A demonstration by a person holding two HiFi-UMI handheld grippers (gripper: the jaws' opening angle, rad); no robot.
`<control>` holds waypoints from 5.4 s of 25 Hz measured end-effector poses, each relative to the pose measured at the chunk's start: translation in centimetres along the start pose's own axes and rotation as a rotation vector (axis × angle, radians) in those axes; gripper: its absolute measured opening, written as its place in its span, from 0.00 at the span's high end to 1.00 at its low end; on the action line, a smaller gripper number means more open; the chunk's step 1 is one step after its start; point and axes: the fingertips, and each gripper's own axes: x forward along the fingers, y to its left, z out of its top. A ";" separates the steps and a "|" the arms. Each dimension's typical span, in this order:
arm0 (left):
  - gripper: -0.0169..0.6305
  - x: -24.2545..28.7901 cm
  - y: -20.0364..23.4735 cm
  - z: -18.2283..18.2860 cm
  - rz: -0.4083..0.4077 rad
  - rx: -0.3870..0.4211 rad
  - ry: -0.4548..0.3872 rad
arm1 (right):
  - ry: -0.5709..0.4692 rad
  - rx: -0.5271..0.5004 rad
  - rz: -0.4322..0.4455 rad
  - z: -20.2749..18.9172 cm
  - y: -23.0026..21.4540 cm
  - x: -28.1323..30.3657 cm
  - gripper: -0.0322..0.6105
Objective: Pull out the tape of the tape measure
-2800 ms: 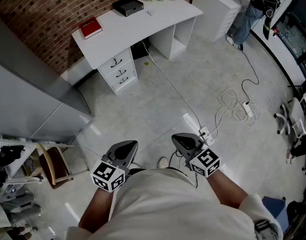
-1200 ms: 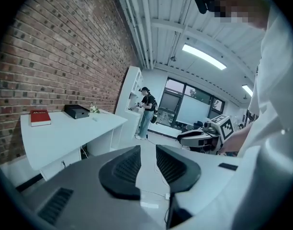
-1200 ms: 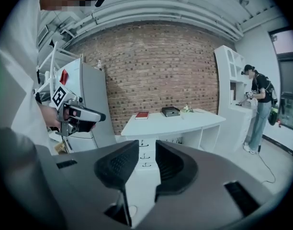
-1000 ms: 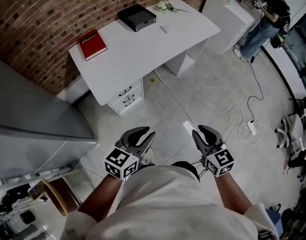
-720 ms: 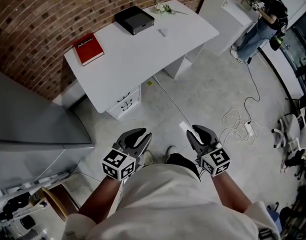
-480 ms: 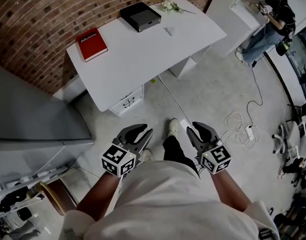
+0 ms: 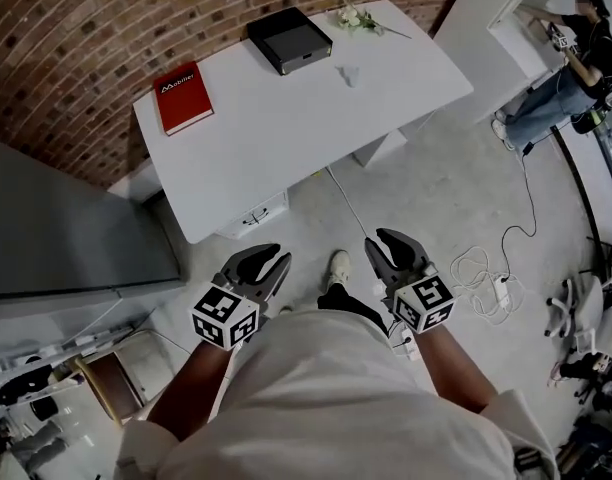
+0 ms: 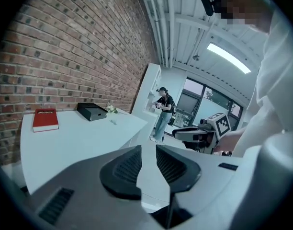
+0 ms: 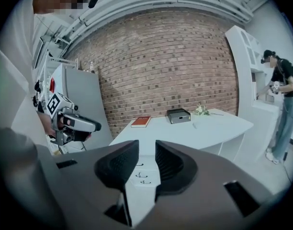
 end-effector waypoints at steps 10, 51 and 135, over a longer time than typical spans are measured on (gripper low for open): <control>0.84 10.9 -0.2 6.4 0.053 0.015 -0.018 | 0.029 -0.019 0.026 2.2 -13.3 3.0 0.81; 0.84 25.5 16.2 15.5 -0.011 -0.008 0.047 | 0.238 -0.023 -0.170 0.6 -33.7 30.5 0.78; 0.89 26.5 21.3 15.9 0.004 -0.037 0.051 | 0.286 0.080 -0.214 1.5 -38.8 39.1 0.74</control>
